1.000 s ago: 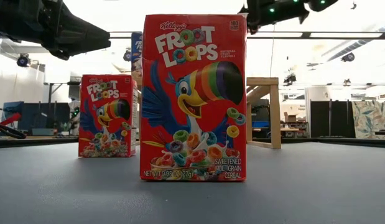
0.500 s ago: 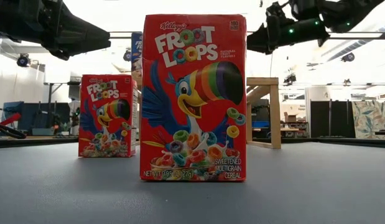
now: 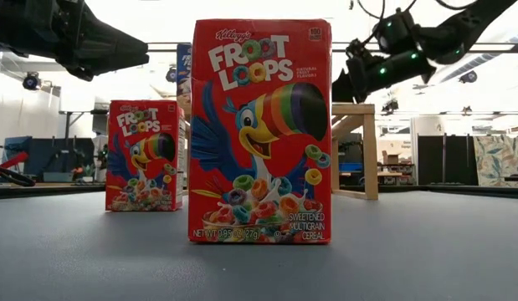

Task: Stack cereal on shelf
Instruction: Adjust the red cereal box on the shelf, then put the yellow cereal box on the shelf aligned with the yellow cereal boxes

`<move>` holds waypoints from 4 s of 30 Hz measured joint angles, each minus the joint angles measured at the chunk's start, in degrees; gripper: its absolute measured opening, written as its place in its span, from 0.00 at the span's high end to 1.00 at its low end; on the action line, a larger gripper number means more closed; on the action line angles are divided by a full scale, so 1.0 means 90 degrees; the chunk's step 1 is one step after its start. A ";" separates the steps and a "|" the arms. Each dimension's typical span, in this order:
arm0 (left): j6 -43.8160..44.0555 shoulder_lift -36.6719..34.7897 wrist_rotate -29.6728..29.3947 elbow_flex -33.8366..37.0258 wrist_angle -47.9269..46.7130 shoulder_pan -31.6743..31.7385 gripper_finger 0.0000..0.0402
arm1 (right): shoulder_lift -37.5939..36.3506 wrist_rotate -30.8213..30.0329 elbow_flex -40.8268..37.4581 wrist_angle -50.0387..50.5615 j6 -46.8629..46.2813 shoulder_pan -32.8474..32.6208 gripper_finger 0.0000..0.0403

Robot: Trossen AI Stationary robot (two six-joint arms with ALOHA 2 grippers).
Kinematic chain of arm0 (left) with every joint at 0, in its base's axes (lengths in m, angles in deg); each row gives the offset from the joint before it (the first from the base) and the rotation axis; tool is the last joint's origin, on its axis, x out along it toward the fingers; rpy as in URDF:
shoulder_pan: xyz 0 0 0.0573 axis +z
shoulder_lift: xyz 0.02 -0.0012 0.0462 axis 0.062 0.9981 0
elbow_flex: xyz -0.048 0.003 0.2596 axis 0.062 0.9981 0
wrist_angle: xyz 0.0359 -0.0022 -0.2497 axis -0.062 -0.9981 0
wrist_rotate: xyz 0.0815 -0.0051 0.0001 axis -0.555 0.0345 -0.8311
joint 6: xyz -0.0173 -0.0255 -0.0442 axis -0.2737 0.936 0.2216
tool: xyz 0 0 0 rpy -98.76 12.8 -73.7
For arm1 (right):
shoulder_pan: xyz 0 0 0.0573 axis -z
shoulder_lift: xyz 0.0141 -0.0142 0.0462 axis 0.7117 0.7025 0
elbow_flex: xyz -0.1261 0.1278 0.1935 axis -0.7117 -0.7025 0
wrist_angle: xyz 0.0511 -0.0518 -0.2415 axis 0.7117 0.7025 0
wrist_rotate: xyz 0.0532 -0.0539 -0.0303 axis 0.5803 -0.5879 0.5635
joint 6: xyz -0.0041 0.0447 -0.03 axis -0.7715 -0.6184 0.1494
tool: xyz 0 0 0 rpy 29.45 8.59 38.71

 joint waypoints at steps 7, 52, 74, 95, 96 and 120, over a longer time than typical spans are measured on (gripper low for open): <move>0.0025 0.0000 0.0000 0.0000 0.0002 0.0000 0.54 | 0.0450 -0.0680 0.0188 -0.0002 0.0086 0.0031 0.43; 0.0128 0.0000 0.0000 0.0000 0.0000 0.0000 0.54 | -0.1684 -0.1098 0.0227 0.2454 -0.0075 -0.1592 0.43; 0.0919 0.0296 0.0391 -0.0002 0.0158 -0.0153 0.54 | -0.2542 -0.1484 0.0391 0.4461 -0.1791 -0.4408 0.43; 0.1123 0.0381 0.0391 -0.0002 0.0257 -0.0907 0.54 | 0.0249 -0.2736 0.4149 0.9996 -0.4631 -0.6795 0.43; 0.1144 0.0381 0.0391 -0.0002 0.0260 -0.0913 0.54 | 0.0300 -0.2685 0.4184 1.0031 -0.4812 -0.6876 0.43; 0.1309 0.0578 0.0379 -0.0002 0.0267 -0.1008 0.54 | 0.1838 -0.2982 0.4313 0.9903 -0.7991 -0.9892 0.43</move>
